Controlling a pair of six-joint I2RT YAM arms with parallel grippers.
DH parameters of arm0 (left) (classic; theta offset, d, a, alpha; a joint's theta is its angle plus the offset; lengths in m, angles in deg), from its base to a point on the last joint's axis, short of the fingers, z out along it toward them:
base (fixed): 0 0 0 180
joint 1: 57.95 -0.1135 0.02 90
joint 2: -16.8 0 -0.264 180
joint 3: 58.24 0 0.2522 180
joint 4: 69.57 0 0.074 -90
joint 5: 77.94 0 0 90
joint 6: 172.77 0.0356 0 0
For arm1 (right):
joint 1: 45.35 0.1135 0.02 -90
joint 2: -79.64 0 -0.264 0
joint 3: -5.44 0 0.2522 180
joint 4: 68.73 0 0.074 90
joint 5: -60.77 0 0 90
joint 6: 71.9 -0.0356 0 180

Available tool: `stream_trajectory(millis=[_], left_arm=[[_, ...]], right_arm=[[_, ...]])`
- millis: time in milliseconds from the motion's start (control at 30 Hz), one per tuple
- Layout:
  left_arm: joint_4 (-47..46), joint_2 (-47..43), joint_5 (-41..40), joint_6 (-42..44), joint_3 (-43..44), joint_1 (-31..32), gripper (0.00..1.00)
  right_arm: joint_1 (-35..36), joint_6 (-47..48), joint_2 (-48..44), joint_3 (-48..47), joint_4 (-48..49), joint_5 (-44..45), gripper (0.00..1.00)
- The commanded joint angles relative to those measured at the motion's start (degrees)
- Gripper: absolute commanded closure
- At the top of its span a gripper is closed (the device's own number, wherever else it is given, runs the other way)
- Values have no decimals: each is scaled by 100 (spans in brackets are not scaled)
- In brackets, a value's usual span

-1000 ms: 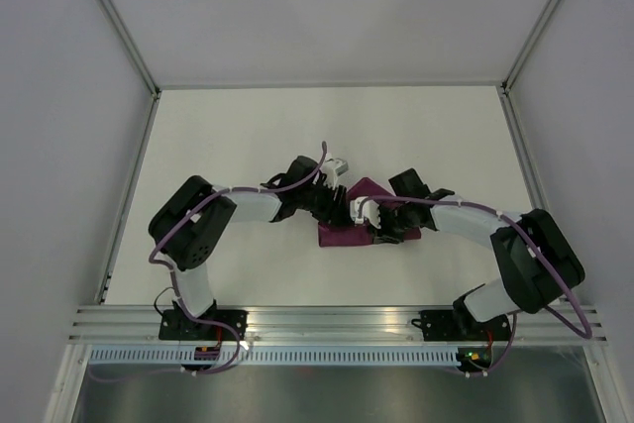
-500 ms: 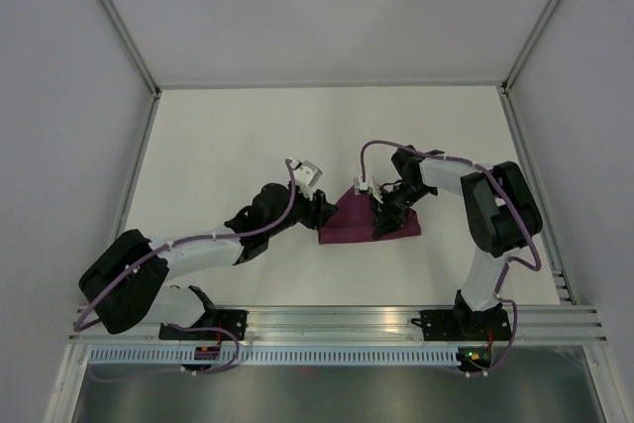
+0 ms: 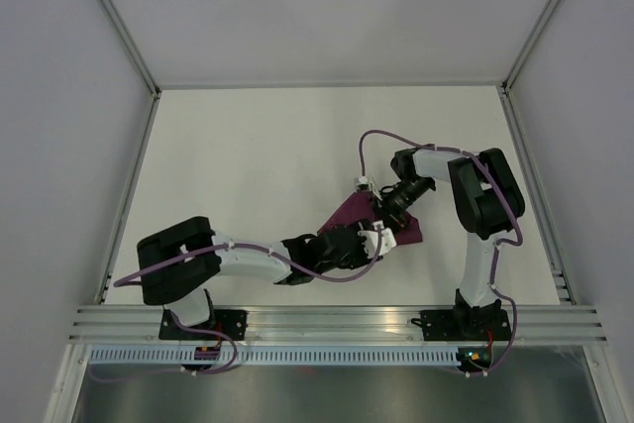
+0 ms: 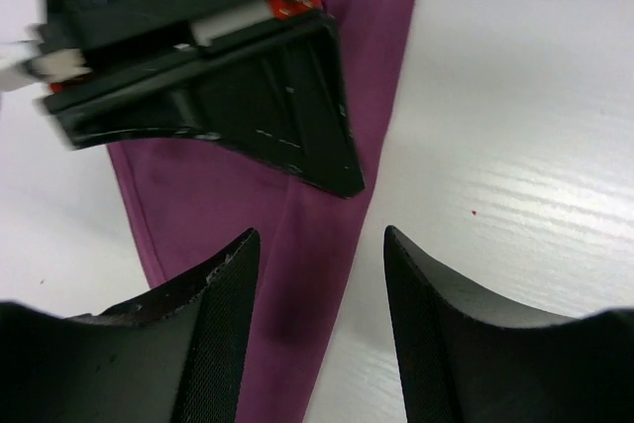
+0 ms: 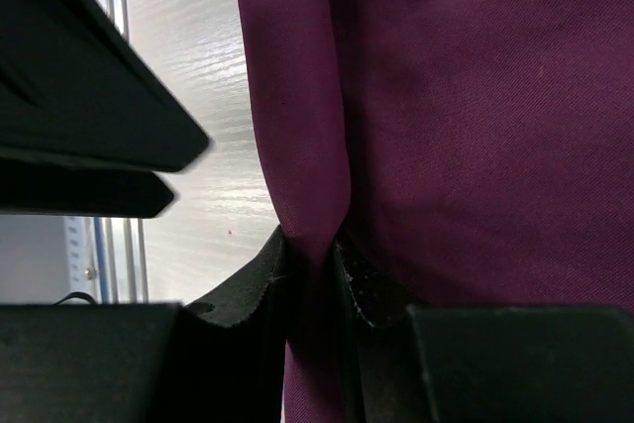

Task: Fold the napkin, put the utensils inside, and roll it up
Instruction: Roll the napkin with the utensil

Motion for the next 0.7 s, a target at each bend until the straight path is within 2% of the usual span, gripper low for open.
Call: stream_trajectory(millis=[0, 267, 533, 633, 667], left_arm=[[218, 410, -217, 944, 379, 139, 41], [350, 999, -155, 1401, 686, 236, 39], [376, 1500, -287, 1490, 748, 236, 39], [499, 1571, -208, 1341, 766, 236, 46], [525, 1580, -155, 1314, 766, 236, 53]], right_arm=[[-38, 463, 455, 84, 212, 776, 85], [-91, 499, 666, -144, -26, 767, 85], [-99, 507, 868, -355, -254, 723, 85], [-108, 507, 939, -426, -307, 723, 84], [-100, 499, 948, -443, -325, 706, 84]])
